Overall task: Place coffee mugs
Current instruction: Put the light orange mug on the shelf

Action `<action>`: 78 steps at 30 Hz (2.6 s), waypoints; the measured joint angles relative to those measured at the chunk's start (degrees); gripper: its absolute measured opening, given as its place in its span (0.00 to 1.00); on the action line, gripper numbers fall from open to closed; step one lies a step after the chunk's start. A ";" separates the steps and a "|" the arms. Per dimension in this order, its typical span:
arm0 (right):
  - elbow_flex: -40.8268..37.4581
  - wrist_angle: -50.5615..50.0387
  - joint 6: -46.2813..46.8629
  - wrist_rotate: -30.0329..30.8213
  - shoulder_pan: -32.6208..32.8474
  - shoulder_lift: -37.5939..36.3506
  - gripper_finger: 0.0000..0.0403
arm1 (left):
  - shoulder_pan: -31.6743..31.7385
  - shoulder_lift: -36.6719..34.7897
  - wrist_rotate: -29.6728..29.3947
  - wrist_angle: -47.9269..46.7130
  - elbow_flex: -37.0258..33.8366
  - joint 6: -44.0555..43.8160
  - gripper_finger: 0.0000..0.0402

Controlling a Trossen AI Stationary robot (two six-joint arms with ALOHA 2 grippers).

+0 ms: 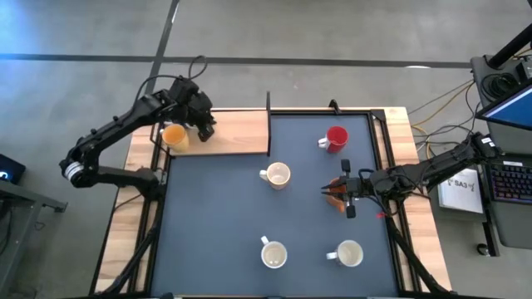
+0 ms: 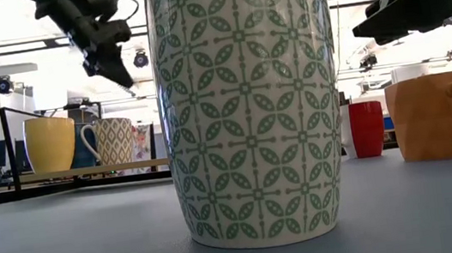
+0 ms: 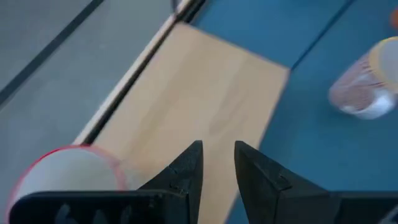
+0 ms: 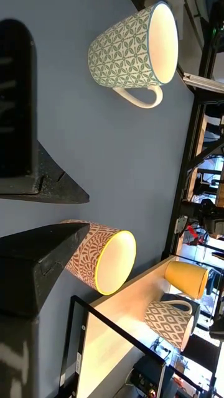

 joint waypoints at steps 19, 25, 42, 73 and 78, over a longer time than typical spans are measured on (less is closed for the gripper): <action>0.00 1.65 0.16 -0.17 0.00 0.01 0.12 | -35.17 -0.57 -5.24 3.75 -2.38 -17.25 0.19; 0.00 8.03 1.67 -0.13 -0.02 0.21 0.12 | -47.78 -0.59 -19.23 11.39 -6.19 -26.81 0.19; 7.42 -3.32 24.64 4.54 -1.54 2.67 0.12 | -63.15 5.20 -23.72 32.94 -11.34 -29.55 0.19; 38.39 -63.39 72.77 -7.81 -7.54 30.34 0.12 | -68.73 4.51 -22.96 25.83 -11.39 -29.16 0.19; 38.82 -64.56 74.02 -8.10 -7.54 33.32 0.12 | -69.69 3.63 -22.98 23.65 -11.41 -29.17 0.19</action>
